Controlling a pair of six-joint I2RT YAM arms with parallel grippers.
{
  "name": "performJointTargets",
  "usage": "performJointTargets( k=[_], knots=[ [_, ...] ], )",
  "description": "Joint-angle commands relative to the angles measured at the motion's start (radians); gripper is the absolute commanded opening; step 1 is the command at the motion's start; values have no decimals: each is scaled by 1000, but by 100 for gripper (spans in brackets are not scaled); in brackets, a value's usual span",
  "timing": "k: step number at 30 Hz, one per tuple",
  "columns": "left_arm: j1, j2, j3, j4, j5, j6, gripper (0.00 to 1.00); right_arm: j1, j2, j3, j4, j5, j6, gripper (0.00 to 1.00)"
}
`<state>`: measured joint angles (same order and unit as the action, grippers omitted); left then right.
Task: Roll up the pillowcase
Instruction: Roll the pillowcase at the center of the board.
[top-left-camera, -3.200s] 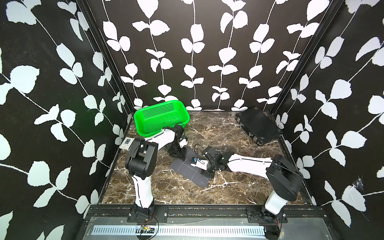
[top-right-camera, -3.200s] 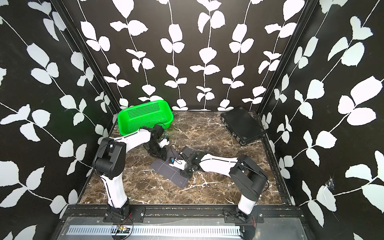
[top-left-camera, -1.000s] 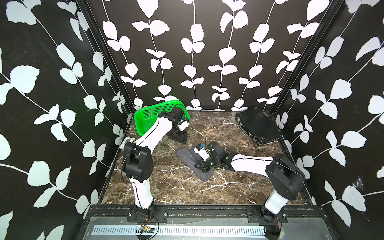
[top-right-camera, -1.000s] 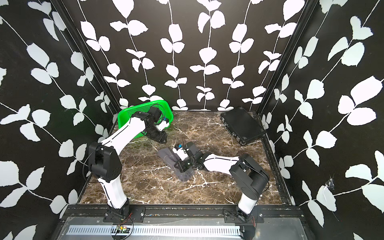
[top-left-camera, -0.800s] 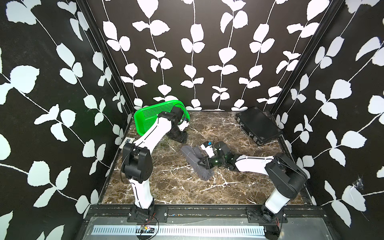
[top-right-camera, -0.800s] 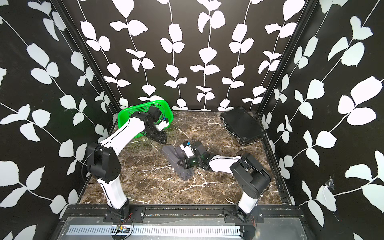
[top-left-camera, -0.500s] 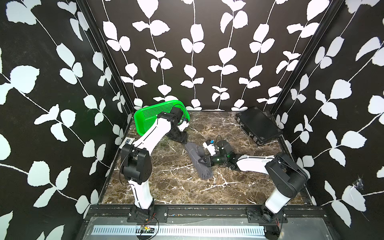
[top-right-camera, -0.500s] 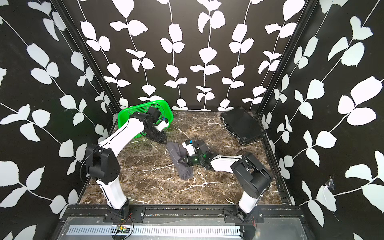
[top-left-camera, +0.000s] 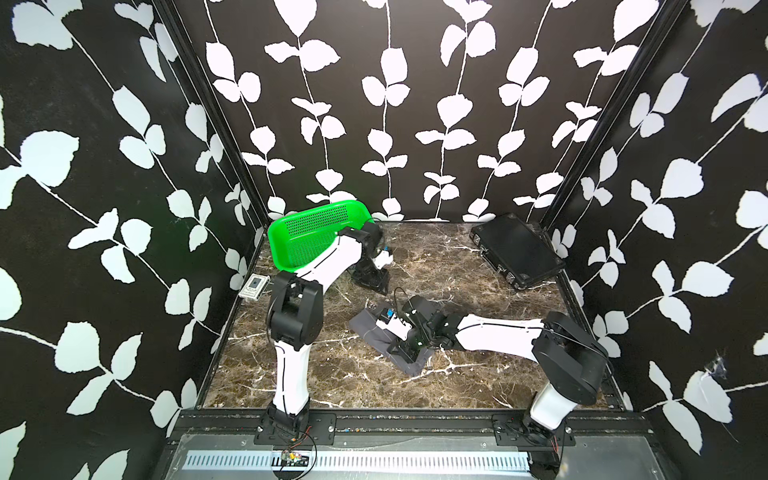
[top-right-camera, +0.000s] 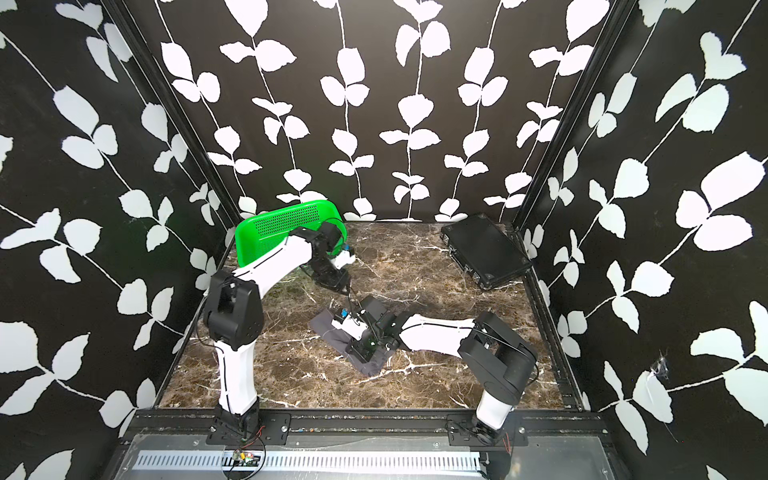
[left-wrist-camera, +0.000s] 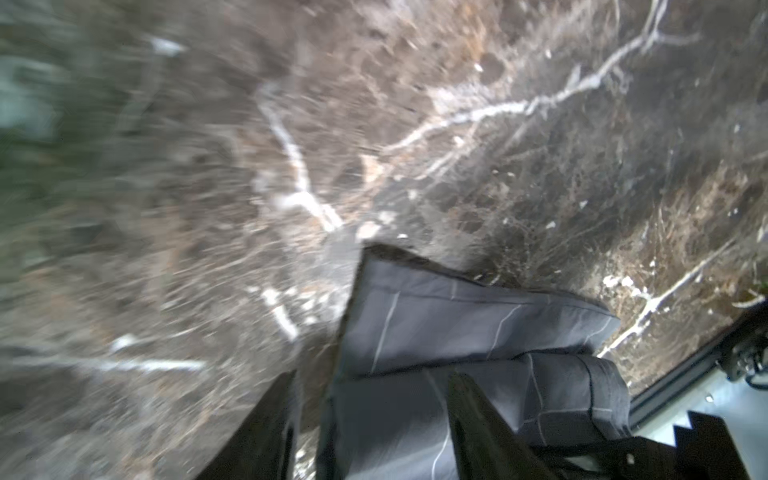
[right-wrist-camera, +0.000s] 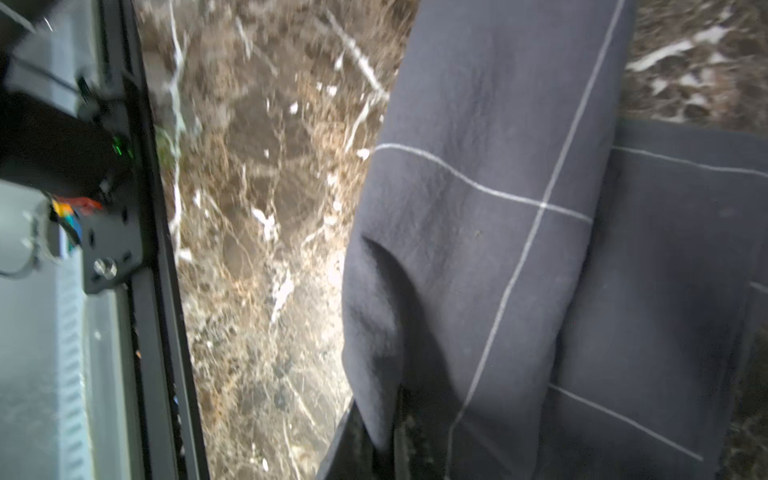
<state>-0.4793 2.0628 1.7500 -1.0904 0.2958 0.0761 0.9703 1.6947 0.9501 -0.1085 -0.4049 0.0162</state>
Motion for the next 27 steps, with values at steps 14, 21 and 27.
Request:
performJointTargets(
  k=[14, 21, 27],
  knots=[
    [-82, 36, -131, -39, 111, 78, 40, 100, -59, -1, -132, 155, -100, 9],
    [-100, 75, -109, -24, 20, 64, 37, 133, -85, -25, -177, 186, -81, 9],
    [-118, 107, -99, -20, -24, 58, 36, 160, -86, -31, -217, 229, -55, 10]
  ],
)
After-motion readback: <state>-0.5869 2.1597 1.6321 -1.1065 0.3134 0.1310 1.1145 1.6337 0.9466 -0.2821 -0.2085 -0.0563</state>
